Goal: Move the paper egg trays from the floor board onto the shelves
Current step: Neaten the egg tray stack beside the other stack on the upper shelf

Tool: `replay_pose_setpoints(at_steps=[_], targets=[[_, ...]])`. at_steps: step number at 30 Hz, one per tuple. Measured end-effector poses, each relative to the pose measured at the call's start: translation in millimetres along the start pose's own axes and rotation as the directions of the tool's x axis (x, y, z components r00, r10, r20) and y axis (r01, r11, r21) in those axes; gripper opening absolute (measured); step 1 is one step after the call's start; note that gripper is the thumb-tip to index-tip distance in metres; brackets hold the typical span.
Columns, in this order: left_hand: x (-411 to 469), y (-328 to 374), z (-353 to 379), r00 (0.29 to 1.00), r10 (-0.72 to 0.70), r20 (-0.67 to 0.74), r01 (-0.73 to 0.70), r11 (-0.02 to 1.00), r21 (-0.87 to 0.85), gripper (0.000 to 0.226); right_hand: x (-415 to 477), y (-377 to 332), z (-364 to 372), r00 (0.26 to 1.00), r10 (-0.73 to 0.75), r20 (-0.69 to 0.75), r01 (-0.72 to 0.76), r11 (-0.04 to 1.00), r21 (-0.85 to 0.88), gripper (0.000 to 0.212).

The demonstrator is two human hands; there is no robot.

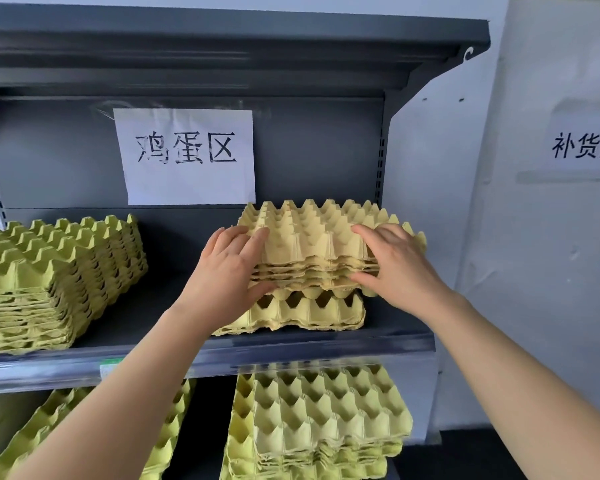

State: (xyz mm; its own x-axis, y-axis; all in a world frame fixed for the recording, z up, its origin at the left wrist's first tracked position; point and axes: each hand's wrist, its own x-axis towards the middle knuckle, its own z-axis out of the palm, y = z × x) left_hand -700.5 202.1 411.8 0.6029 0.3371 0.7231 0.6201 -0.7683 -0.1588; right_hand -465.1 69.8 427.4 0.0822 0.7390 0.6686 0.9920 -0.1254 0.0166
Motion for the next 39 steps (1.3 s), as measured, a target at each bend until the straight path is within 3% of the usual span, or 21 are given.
replay_pose_setpoints(at_steps=[5,9,14,18,24,39], targets=[[-5,4,1,0.998,-0.024,0.066,0.024,1.0,0.001,0.104,-6,5,1,0.999,-0.044,0.015,0.044,0.999,0.004,0.08],[-4,4,5,0.996,-0.055,0.075,0.056,0.998,-0.021,0.103,-9,10,1,0.996,-0.044,0.076,0.046,0.998,-0.031,0.103],[5,5,-3,0.996,-0.077,0.038,0.079,0.994,-0.07,0.098,0,11,-6,1.0,0.002,0.018,-0.002,1.0,0.007,0.091],[11,-6,-18,0.996,-0.089,-0.027,0.087,0.994,-0.073,0.097,15,8,-17,0.998,-0.045,-0.052,0.045,0.999,0.007,0.088],[12,-16,-13,0.996,-0.085,0.001,0.084,0.995,-0.043,0.096,25,0,-7,0.999,-0.05,0.021,0.05,0.999,0.021,0.088],[5,-16,-8,0.997,-0.059,-0.051,0.062,0.997,0.041,0.096,19,-4,-5,0.999,-0.041,0.003,0.041,0.999,0.026,0.087]])
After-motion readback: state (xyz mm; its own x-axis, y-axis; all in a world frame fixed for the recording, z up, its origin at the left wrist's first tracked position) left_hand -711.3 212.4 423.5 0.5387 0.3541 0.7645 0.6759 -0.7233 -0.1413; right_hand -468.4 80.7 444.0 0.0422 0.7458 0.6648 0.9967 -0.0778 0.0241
